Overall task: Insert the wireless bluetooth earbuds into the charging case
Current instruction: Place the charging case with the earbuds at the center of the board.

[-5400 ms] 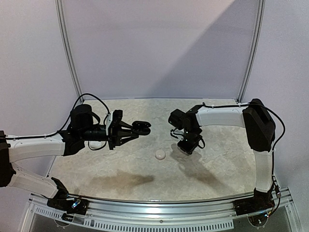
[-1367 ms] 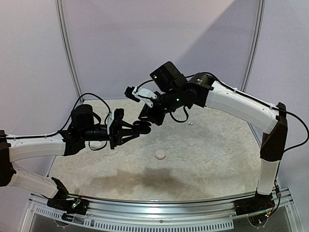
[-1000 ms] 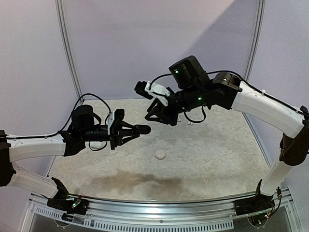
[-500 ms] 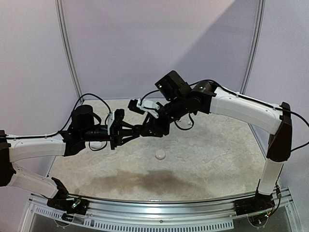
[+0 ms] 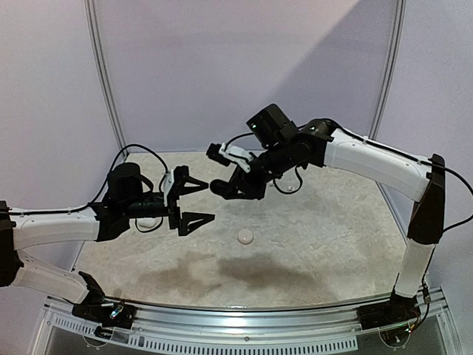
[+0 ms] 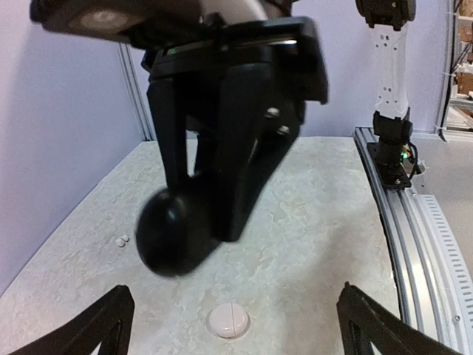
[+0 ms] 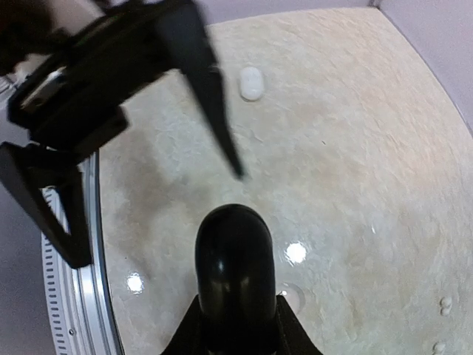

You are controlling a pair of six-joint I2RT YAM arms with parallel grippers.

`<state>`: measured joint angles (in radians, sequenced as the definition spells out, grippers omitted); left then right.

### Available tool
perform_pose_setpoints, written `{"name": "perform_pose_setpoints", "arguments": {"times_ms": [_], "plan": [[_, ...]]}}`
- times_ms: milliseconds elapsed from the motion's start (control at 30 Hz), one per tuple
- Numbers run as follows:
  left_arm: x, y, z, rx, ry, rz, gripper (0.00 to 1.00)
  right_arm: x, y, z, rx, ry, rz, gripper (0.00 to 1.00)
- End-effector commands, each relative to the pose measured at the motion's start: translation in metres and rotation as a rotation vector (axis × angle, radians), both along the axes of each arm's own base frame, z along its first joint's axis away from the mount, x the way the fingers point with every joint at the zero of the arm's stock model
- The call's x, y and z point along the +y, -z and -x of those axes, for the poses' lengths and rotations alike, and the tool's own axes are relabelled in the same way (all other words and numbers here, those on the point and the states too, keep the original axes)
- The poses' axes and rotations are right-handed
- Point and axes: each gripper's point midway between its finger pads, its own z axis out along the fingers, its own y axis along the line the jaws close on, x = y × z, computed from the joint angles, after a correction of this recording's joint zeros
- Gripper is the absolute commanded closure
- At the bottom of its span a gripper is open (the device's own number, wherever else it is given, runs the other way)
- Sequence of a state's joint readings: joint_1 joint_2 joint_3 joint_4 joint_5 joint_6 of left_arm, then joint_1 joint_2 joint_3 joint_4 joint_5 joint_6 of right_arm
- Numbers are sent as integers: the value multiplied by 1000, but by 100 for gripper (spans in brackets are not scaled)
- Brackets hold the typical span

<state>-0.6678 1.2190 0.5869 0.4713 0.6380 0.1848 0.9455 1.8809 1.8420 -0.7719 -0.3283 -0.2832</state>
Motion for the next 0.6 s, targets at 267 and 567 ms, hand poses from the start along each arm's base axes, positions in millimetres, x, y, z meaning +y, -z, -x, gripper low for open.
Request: {"name": "perform_pose_setpoints", "arguments": {"times_ms": [267, 567], "plan": [[3, -4, 1, -31, -32, 17, 1, -146, 172, -68, 885, 662, 247, 96], [3, -3, 3, -25, -24, 13, 1, -167, 213, -61, 950, 719, 350, 67]]}}
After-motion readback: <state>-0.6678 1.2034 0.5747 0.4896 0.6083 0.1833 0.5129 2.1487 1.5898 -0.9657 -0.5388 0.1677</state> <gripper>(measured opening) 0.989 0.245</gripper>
